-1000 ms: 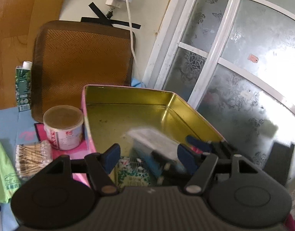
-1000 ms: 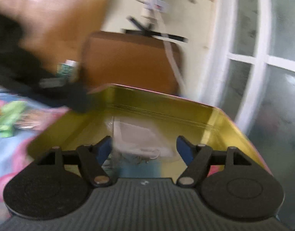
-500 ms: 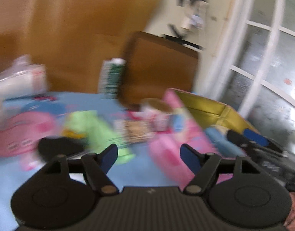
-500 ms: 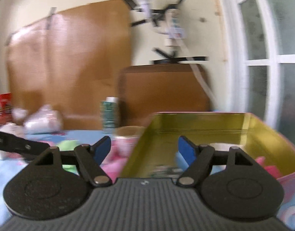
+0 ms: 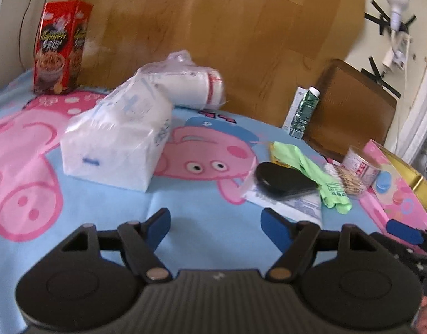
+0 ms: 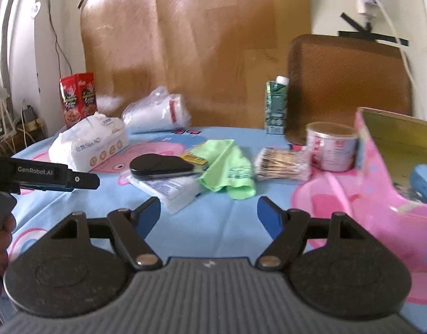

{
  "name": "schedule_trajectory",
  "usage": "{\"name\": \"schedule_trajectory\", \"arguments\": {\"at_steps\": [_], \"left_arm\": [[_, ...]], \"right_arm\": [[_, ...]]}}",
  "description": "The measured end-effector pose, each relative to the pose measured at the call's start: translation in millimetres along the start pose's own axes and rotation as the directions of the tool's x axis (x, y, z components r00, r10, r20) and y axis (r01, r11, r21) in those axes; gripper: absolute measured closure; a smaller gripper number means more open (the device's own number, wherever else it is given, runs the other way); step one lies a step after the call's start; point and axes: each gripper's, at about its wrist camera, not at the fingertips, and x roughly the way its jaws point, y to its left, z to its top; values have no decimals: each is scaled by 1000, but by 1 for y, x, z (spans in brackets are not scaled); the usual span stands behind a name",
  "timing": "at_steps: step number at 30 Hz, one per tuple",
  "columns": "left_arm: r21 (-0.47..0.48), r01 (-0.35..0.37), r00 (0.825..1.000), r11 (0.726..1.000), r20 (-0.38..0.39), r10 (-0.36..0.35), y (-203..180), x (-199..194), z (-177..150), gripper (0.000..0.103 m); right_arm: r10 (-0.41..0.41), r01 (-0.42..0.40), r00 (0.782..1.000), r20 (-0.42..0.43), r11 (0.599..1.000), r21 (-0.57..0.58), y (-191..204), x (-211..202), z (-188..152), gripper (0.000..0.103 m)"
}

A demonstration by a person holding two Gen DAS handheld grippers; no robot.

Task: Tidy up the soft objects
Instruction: 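Reach the right gripper to the black teardrop highlighter and close on it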

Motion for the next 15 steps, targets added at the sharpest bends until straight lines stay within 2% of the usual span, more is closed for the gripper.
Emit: {"name": "schedule_trajectory", "arguments": {"at_steps": [6, 12, 15], "left_arm": [[-39, 25, 1000, 999, 19, -24, 9, 2, 0, 29], [-127, 54, 998, 990, 42, -49, 25, -1, 0, 29], [-133, 51, 998, 990, 46, -45, 25, -1, 0, 29]], "right_arm": [[17, -17, 999, -30, 1000, 13, 5, 23, 13, 25], [28, -28, 999, -37, 1000, -1, 9, 46, 24, 25], [36, -37, 998, -41, 999, -16, 13, 54, 26, 25]]}}
